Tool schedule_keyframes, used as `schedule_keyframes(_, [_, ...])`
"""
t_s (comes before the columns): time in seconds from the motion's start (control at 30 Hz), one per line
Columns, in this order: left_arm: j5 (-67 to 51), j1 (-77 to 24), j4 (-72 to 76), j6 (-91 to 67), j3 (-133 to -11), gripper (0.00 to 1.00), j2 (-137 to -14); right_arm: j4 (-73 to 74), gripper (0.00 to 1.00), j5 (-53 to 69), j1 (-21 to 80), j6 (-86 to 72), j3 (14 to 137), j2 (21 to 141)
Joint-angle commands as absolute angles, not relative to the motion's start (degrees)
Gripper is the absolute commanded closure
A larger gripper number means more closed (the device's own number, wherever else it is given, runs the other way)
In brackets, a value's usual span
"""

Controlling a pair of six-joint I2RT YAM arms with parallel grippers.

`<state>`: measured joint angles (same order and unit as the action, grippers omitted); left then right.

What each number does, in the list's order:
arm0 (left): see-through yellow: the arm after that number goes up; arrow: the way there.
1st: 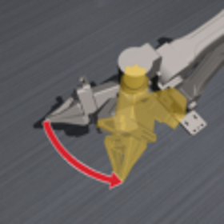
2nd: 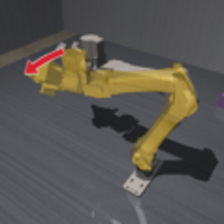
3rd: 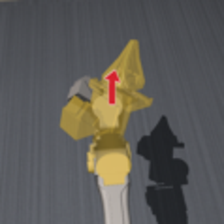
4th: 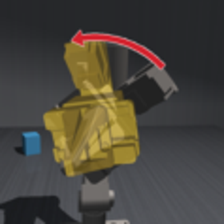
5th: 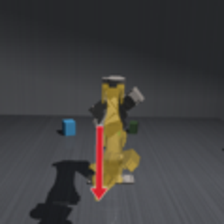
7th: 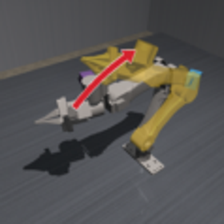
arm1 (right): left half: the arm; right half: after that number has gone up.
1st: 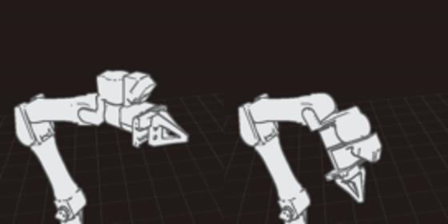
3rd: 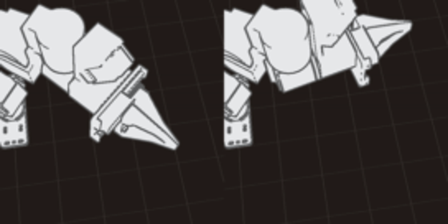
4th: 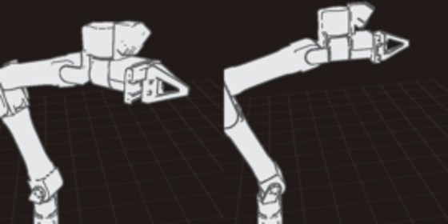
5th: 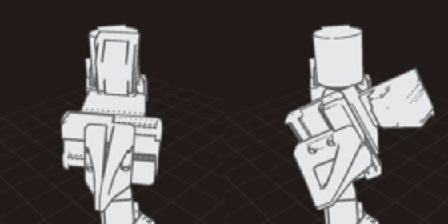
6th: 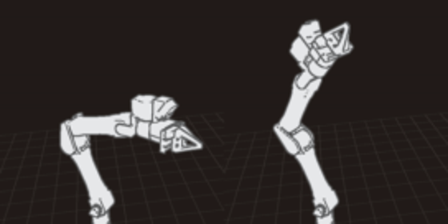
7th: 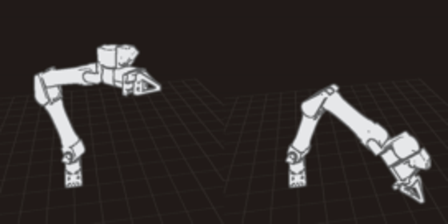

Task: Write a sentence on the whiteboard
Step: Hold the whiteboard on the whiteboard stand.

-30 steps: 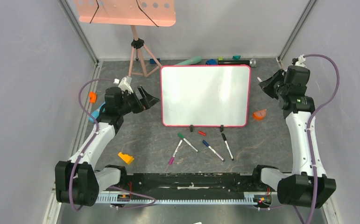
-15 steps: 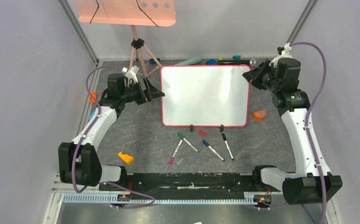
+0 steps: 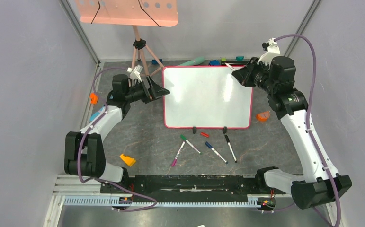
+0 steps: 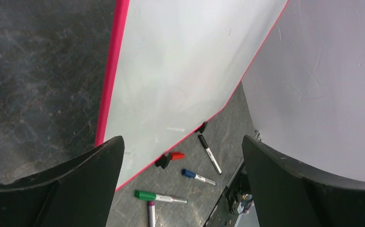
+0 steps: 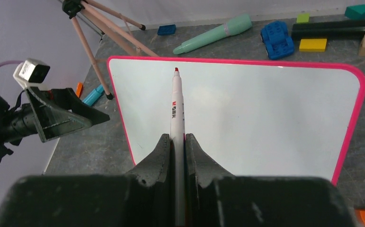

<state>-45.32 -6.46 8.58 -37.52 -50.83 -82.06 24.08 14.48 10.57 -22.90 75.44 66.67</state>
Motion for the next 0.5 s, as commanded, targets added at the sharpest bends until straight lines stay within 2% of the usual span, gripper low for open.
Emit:
schedule_keyframes(0.0, [-47.6,-6.3,9.6,-37.6,-58.2,0.00,-83.8,22.7,1.00,12.5,12.1,-18.8,79.8,66.6])
schedule_keyframes(0.23, [-45.9,-6.4,6.4,-32.8,-63.2,0.00,-81.8,23.2,1.00,11.3,12.2,-18.1,81.5,67.2])
schedule_keyframes(0.37, [-48.6,-6.1,16.9,-39.6,-59.2,0.00,-83.9,23.7,1.00,10.4,12.2,-17.8,80.7,66.5])
schedule_keyframes(0.47, [-51.0,-5.3,27.4,-50.8,-56.0,0.00,-87.8,23.7,1.00,10.4,12.2,-17.7,79.8,66.3])
